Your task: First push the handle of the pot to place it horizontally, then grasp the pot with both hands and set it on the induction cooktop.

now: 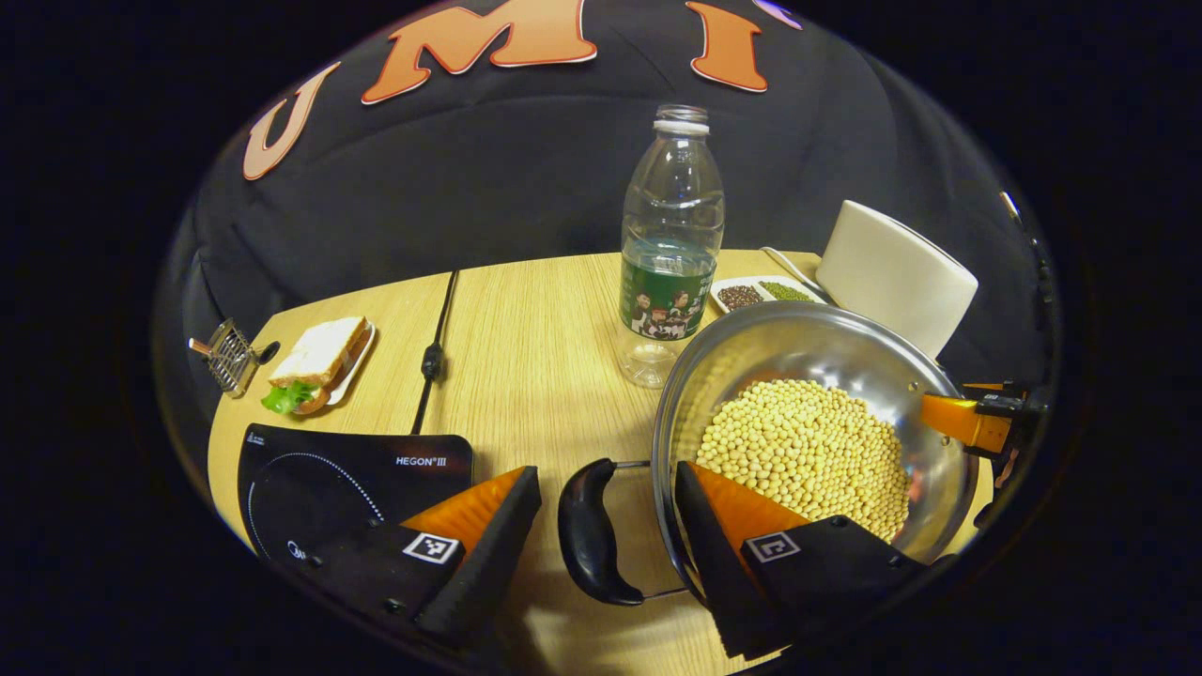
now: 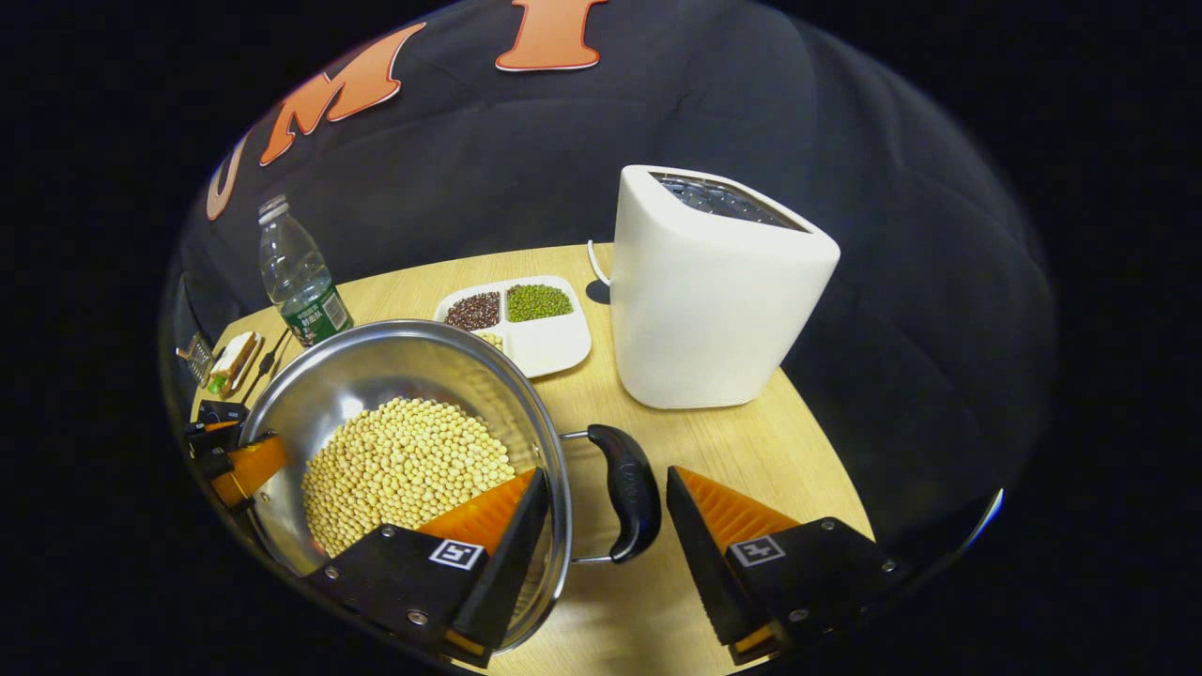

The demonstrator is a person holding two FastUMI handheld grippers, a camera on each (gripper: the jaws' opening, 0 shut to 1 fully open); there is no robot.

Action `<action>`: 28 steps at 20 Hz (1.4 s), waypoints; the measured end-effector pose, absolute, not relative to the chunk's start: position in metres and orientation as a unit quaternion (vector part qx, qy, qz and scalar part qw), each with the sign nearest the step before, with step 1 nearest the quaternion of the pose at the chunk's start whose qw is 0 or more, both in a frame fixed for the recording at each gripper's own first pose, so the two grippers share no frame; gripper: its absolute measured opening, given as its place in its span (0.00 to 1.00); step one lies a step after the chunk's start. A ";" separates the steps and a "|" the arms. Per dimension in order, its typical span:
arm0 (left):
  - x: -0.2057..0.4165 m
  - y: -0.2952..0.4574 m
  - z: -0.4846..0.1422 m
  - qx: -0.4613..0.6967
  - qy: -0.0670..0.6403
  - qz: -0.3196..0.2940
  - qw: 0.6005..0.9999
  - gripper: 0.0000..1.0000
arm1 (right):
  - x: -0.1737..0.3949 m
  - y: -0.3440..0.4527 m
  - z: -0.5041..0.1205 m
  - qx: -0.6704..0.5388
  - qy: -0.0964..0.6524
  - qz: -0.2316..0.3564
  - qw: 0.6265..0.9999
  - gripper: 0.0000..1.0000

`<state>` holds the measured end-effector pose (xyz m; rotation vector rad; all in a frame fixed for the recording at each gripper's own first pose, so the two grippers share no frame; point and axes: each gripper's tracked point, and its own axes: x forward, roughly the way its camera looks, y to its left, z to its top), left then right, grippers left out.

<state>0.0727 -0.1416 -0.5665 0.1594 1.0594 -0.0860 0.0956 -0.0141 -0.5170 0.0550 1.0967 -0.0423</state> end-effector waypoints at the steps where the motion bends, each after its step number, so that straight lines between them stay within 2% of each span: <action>1: 0.072 -0.144 -0.570 0.072 0.507 -0.043 0.858 0.95 | 0.097 -0.013 -0.518 0.028 0.519 -0.018 0.854 0.72; 2: 0.069 -0.146 -0.575 0.069 0.511 -0.045 0.856 0.93 | 0.099 -0.013 -0.518 0.026 0.516 -0.016 0.856 0.75; 5: 0.076 -0.150 -0.584 0.064 0.501 -0.049 0.862 0.93 | 0.100 -0.014 -0.518 0.014 0.509 -0.011 0.861 0.73; 8: 0.079 -0.149 -0.586 0.063 0.490 -0.041 0.869 0.82 | 0.103 -0.013 -0.518 0.014 0.503 -0.005 0.864 0.73; 9: 0.082 -0.149 -0.586 0.060 0.486 -0.041 0.871 0.84 | 0.103 -0.013 -0.518 0.010 0.500 -0.002 0.866 0.72; 12: 0.084 -0.148 -0.584 0.056 0.477 -0.035 0.876 0.81 | 0.103 -0.014 -0.516 -0.011 0.490 0.001 0.872 0.69; 13: 0.085 -0.148 -0.584 0.059 0.474 -0.035 0.878 0.77 | 0.103 -0.013 -0.515 -0.017 0.488 0.002 0.873 0.69; 16: 0.082 -0.148 -0.578 0.066 0.468 -0.029 0.881 0.77 | 0.099 -0.012 -0.515 -0.021 0.492 -0.002 0.870 0.67; 19: 0.084 -0.148 -0.557 0.074 0.452 -0.029 0.889 0.77 | 0.097 -0.012 -0.504 -0.020 0.481 -0.006 0.876 0.67; 22: 0.085 -0.144 -0.523 0.078 0.430 -0.033 0.899 0.76 | 0.089 -0.008 -0.463 -0.019 0.456 -0.010 0.890 0.67; 23: 0.084 -0.142 -0.511 0.077 0.424 -0.036 0.902 0.79 | 0.085 -0.007 -0.451 -0.017 0.451 -0.009 0.892 0.67; 28: 0.072 -0.132 -0.454 0.076 0.398 -0.038 0.914 0.76 | 0.070 0.000 -0.403 -0.021 0.422 -0.007 0.906 0.66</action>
